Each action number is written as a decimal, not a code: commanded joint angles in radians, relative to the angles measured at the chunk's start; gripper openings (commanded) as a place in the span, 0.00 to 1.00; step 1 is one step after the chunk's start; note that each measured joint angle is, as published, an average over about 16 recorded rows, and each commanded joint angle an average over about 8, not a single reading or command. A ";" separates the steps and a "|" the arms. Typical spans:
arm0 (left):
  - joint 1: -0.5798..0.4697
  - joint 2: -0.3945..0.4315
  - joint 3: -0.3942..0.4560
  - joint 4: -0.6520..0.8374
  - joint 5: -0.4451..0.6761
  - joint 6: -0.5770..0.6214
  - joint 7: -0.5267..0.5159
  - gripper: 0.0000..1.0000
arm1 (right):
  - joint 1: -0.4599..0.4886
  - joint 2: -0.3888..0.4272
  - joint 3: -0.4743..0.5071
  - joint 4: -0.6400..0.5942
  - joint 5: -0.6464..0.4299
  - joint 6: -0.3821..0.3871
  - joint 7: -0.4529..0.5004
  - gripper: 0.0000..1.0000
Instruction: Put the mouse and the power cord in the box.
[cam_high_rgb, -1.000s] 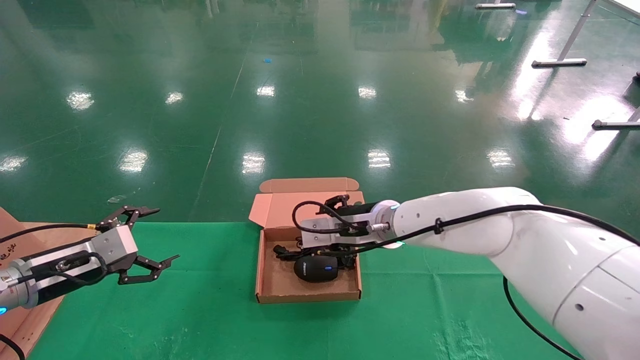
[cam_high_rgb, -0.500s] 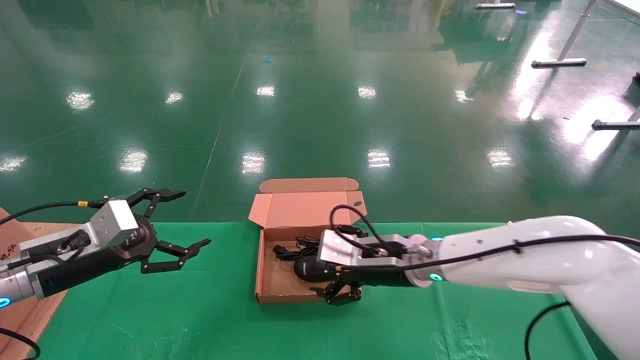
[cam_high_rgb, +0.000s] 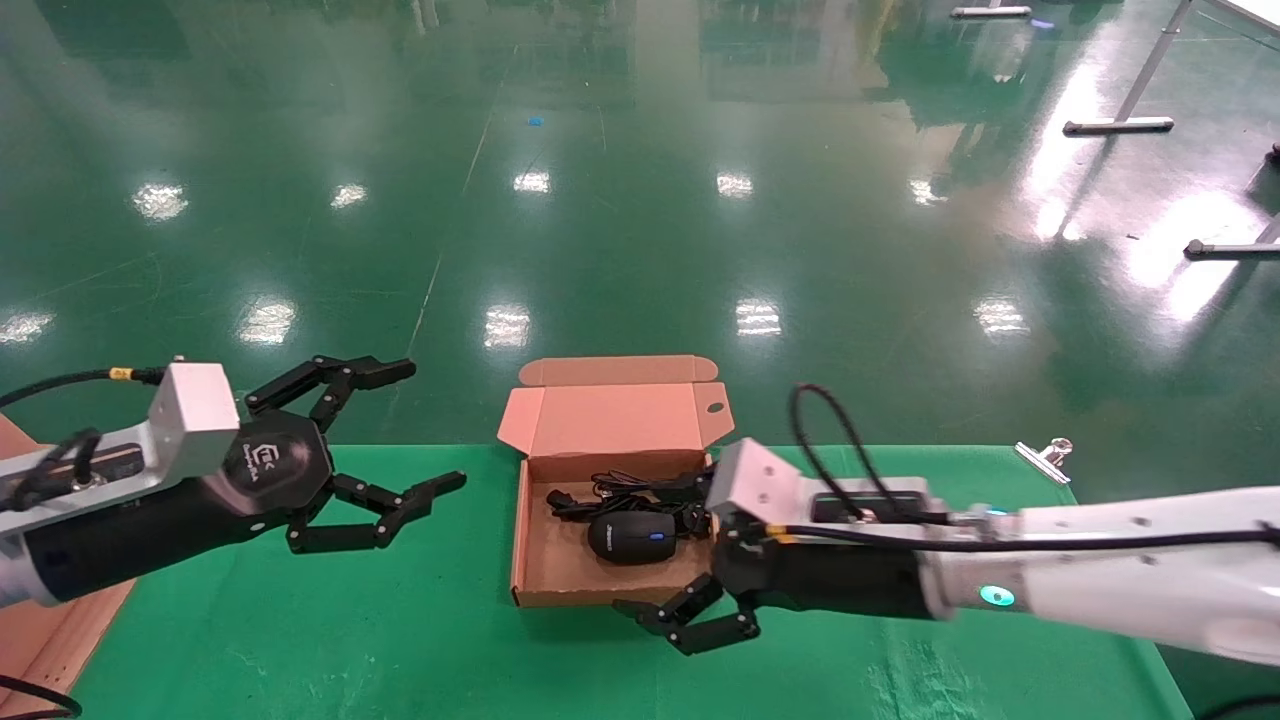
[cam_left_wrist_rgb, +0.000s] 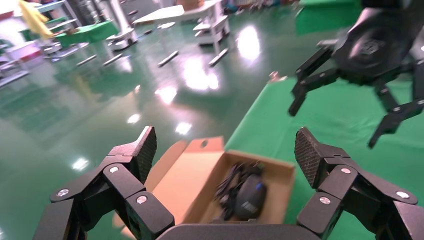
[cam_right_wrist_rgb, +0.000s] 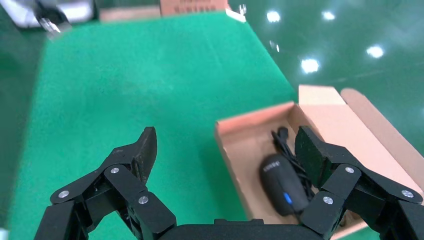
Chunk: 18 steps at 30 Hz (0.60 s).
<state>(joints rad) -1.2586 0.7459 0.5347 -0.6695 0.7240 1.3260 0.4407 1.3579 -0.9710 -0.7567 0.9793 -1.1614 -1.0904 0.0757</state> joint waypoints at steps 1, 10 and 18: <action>0.013 -0.009 -0.018 -0.043 0.000 0.012 -0.044 1.00 | -0.020 0.026 0.034 0.022 0.031 -0.029 0.008 1.00; 0.070 -0.051 -0.097 -0.234 0.002 0.065 -0.239 1.00 | -0.110 0.140 0.185 0.118 0.167 -0.157 0.044 1.00; 0.121 -0.089 -0.168 -0.405 0.004 0.112 -0.414 1.00 | -0.190 0.242 0.321 0.205 0.289 -0.272 0.075 1.00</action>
<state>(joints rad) -1.1372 0.6571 0.3665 -1.0748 0.7284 1.4378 0.0264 1.1673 -0.7290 -0.4358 1.1844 -0.8716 -1.3630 0.1510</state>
